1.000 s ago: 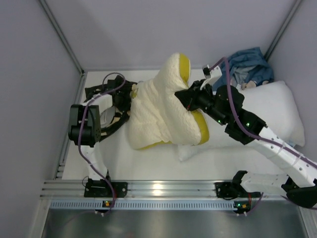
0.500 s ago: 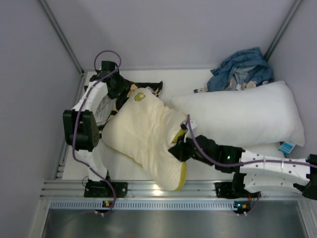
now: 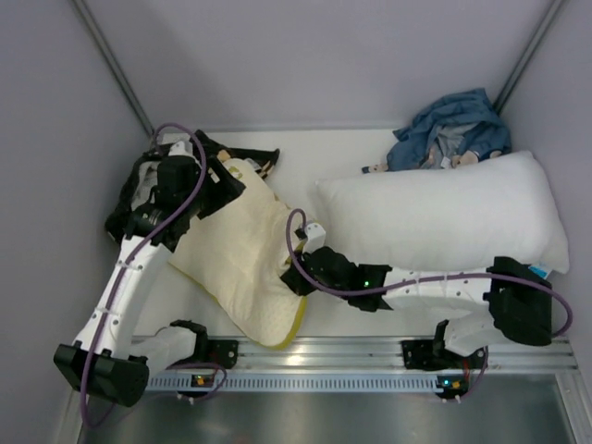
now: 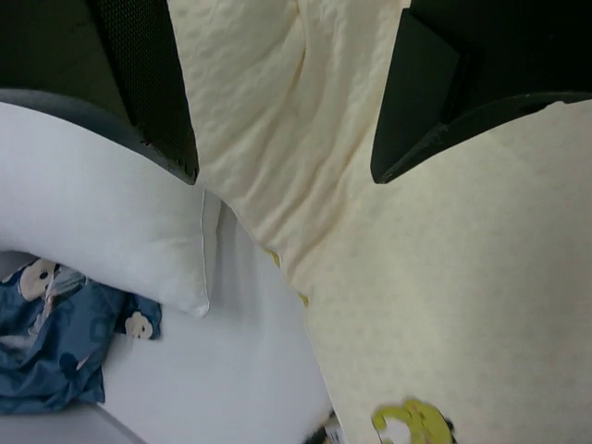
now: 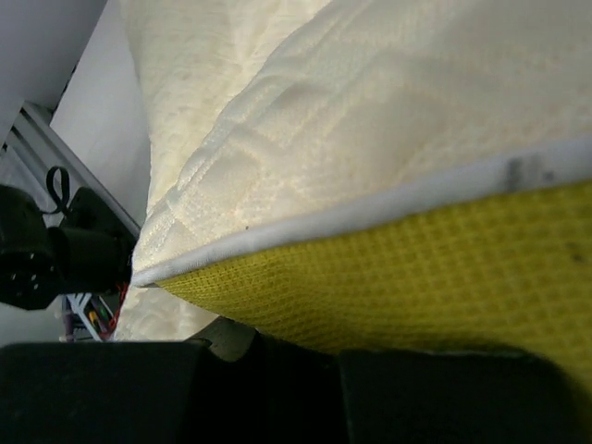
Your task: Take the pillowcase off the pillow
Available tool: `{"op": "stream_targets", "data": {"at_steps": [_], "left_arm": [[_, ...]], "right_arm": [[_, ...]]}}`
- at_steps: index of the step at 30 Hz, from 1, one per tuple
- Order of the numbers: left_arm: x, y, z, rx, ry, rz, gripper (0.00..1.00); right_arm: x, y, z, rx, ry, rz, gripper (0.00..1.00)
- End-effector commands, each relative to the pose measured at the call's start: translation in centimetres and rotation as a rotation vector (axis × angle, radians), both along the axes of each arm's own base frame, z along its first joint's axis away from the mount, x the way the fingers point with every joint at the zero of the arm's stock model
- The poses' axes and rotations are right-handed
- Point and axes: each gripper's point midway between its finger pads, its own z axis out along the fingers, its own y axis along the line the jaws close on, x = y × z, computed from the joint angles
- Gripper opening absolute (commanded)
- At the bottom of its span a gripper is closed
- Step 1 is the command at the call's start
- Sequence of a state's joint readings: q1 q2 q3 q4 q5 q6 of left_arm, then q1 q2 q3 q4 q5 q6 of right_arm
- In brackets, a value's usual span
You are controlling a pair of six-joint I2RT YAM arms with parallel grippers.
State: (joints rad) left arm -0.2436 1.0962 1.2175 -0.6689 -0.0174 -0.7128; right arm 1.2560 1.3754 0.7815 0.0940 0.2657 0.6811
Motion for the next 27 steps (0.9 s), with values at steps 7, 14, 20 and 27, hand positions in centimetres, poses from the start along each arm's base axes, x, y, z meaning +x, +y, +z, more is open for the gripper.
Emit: {"op": "stream_targets", "data": {"at_steps": [7, 14, 20, 27], "left_arm": [[-5.4, -2.7, -3.6, -0.119, 0.099, -0.140, 0.80], [-7.3, -3.3, -2.1, -0.164, 0.050, -0.196, 0.87], [-7.7, -3.5, -2.9, -0.171, 0.072, -0.212, 0.93], [-8.5, -3.9, -3.5, -0.193, 0.092, -0.236, 0.95]], "right_arm": [[9.6, -2.4, 1.5, -0.177, -0.139, -0.119, 0.64], [9.7, -8.8, 4.0, -0.267, -0.177, -0.241, 0.99], [8.3, -13.4, 5.7, -0.310, -0.235, -0.314, 0.99], [8.9, -15.5, 7.5, -0.333, -0.284, -0.382, 0.99]]}}
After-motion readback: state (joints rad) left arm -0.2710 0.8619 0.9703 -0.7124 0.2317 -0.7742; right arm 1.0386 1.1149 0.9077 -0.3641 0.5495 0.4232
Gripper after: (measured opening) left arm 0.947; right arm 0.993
